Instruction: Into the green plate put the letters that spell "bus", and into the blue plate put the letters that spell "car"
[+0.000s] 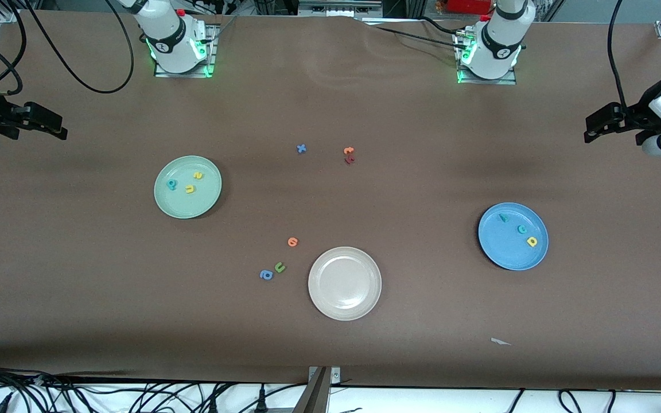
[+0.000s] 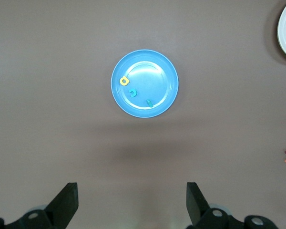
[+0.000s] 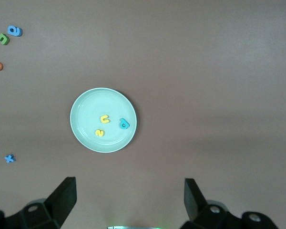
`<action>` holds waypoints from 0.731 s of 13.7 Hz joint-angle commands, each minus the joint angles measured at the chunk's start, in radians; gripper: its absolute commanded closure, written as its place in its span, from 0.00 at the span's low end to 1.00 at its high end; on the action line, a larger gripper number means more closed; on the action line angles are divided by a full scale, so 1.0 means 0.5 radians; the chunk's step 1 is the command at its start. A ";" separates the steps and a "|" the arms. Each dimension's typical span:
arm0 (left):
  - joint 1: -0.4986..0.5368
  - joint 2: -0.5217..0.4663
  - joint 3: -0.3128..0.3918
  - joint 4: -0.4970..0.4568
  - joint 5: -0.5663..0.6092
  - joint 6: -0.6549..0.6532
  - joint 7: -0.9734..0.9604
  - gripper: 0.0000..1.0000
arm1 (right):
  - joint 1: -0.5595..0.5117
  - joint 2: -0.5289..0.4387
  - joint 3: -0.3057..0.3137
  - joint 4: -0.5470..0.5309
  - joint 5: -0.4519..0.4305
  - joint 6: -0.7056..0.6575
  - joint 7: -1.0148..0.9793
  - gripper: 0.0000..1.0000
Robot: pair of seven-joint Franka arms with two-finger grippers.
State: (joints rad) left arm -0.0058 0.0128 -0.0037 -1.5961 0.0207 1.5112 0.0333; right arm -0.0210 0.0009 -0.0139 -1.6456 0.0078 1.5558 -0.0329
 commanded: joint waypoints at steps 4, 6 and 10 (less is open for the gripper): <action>0.076 0.002 -0.005 -0.014 -0.054 0.027 0.185 0.00 | -0.010 0.001 0.012 0.030 -0.056 -0.013 0.017 0.00; 0.095 0.008 -0.008 -0.014 -0.057 0.027 0.200 0.00 | -0.013 0.004 0.012 0.033 -0.056 -0.016 0.011 0.00; 0.095 0.005 -0.008 -0.014 -0.057 0.027 0.200 0.00 | -0.013 0.004 0.012 0.033 -0.056 -0.016 0.011 0.00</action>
State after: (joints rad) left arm 0.0292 0.0216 -0.0028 -1.5984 0.0202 1.5138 0.1059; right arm -0.0210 0.0011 -0.0137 -1.6456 -0.0085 1.5565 -0.0329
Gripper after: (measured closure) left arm 0.000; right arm 0.000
